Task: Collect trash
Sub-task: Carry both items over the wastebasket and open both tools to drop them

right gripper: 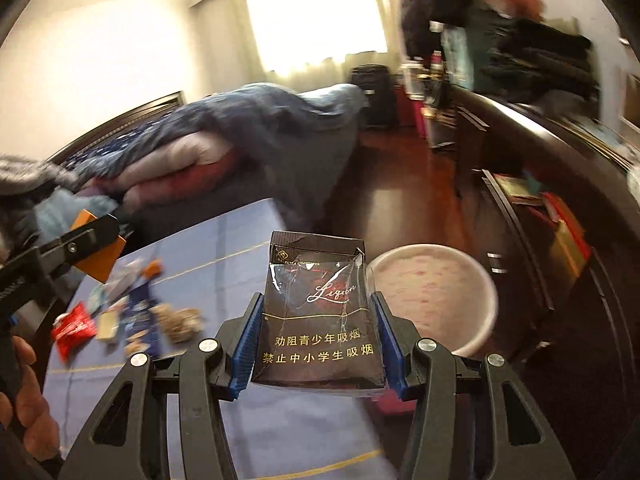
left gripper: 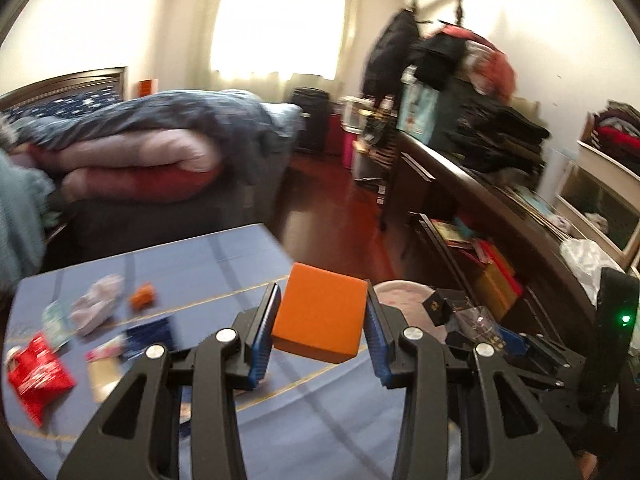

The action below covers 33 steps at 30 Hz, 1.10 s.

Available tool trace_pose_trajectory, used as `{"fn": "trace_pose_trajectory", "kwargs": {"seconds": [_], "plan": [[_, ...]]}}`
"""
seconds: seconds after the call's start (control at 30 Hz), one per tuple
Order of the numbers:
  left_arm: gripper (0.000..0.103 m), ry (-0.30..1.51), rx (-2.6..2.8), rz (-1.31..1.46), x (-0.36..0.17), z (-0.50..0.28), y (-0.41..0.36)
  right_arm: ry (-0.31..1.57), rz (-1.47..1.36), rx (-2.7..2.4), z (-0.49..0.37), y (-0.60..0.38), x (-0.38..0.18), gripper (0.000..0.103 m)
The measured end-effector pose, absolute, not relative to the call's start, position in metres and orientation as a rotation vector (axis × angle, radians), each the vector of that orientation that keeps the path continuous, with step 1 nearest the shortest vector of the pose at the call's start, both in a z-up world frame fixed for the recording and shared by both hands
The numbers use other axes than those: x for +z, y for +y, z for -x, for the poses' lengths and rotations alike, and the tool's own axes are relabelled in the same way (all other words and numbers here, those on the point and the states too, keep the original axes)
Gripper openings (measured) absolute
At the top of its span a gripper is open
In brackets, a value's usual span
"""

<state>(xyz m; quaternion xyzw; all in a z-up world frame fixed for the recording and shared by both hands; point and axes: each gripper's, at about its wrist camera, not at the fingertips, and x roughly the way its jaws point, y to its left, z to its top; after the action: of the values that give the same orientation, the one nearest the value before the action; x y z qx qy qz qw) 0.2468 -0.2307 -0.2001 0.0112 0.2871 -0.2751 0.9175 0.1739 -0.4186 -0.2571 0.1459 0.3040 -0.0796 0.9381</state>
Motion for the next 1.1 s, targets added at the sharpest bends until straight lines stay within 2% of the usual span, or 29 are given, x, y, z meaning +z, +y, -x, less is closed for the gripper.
{"fn": "trace_pose_trajectory", "kwargs": {"seconds": [0.33,0.63,0.67,0.73,0.77,0.9,1.1], "plan": [[0.041,0.728,-0.762,-0.022,-0.240,-0.297,-0.354,0.644,-0.369,-0.293,-0.189,-0.505,-0.287,0.053],[0.043,0.893,-0.778,-0.017,-0.307,-0.352,-0.427,0.695,-0.413,-0.324,-0.229,-0.554,-0.330,0.053],[0.045,0.909,-0.778,-0.020,-0.315,-0.358,-0.432,0.696,-0.419,-0.320,-0.235,-0.559,-0.335,0.055],[0.058,0.934,-0.764,-0.032,-0.326,-0.368,-0.441,0.706,-0.416,-0.323,-0.242,-0.565,-0.344,0.065],[0.060,0.935,-0.762,-0.025,-0.327,-0.370,-0.441,0.711,-0.416,-0.331,-0.245,-0.568,-0.347,0.067],[0.078,0.904,-0.767,0.038,-0.321,-0.374,-0.429,0.705,-0.394,-0.361,-0.246,-0.570,-0.349,0.072],[0.084,0.840,-0.721,0.049,-0.293,-0.360,-0.398,0.729,-0.356,-0.383,-0.237,-0.551,-0.339,0.079]]}}
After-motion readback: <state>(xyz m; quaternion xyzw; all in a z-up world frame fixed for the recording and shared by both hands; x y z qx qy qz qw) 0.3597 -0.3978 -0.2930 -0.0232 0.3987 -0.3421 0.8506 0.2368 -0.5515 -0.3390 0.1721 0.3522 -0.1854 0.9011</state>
